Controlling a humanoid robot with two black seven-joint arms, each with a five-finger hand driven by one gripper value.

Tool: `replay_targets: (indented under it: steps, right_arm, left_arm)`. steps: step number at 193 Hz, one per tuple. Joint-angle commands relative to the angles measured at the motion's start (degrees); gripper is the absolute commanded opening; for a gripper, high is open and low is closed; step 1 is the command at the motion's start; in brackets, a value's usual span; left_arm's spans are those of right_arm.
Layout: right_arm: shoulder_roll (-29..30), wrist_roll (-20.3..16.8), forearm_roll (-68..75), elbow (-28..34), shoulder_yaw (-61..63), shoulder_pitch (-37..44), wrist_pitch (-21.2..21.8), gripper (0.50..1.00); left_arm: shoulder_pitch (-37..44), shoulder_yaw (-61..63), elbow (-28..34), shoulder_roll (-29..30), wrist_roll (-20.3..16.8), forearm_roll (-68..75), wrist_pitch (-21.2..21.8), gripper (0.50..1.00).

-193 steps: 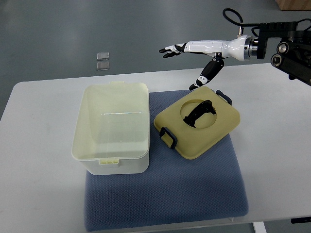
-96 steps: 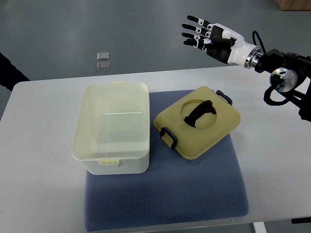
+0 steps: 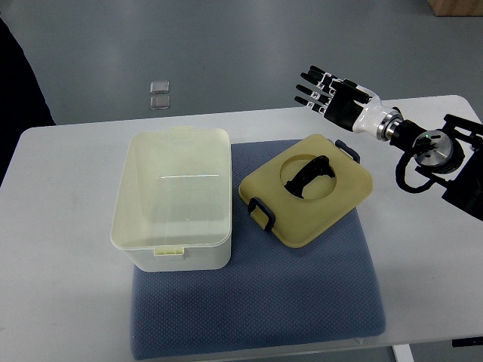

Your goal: Open white storage box with right hand

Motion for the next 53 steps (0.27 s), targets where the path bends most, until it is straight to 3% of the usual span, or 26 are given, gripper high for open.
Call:
replay_targets:
  steps: [1,53]
  right_arm:
    - [0.0,0.2,-0.3,0.0,0.1,-0.3,0.4,0.932]
    - [-0.5,0.2,-0.2,0.0,0.2,-2.3,4.0,0.932]
  left_arm:
    - [0.0,0.0,0.0,0.0,0.0,0.1,0.0,1.000]
    - [0.0,0.0,0.0,0.0,0.0,0.1,0.0,1.000]
